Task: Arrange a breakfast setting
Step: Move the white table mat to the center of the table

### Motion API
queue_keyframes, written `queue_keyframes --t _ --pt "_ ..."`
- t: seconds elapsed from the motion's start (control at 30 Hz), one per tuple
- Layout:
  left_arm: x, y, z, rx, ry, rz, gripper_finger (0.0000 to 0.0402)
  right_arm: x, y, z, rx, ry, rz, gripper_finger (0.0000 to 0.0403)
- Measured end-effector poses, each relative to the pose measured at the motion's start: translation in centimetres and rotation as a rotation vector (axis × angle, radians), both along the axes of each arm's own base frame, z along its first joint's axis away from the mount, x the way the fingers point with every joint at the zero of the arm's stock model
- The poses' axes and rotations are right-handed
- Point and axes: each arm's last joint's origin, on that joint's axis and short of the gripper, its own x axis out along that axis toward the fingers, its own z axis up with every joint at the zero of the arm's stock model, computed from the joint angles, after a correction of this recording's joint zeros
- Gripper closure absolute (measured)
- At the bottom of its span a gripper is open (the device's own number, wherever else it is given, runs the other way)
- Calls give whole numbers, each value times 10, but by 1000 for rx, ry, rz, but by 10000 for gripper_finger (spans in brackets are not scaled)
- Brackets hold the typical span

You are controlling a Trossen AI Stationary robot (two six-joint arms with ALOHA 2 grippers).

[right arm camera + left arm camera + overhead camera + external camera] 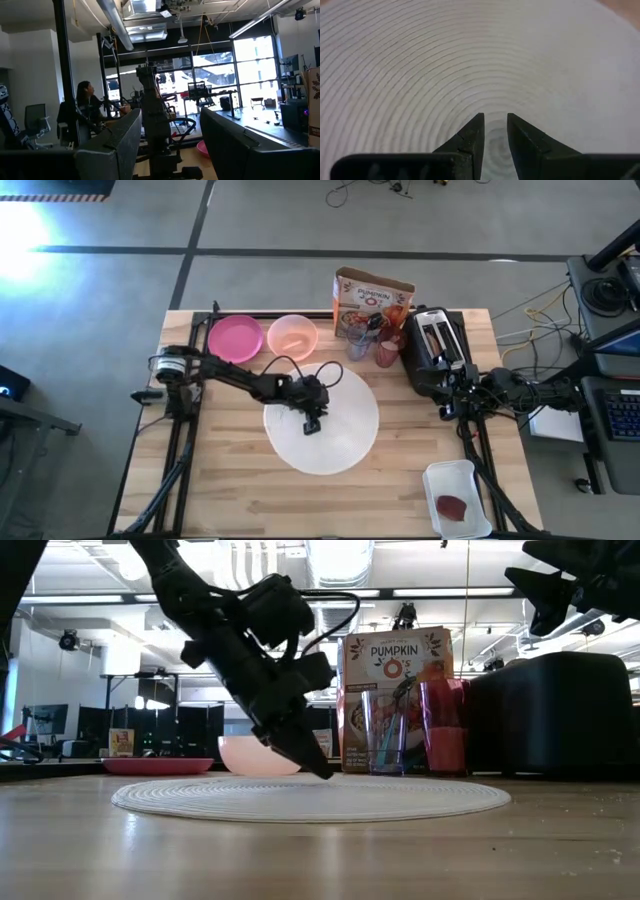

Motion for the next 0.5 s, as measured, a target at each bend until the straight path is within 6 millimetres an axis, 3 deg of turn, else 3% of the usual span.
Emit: queue_keyframes --t 0.5 --pt "-3 -15 -3 -120 102 100 336 0 0 0 0 0 0 211"
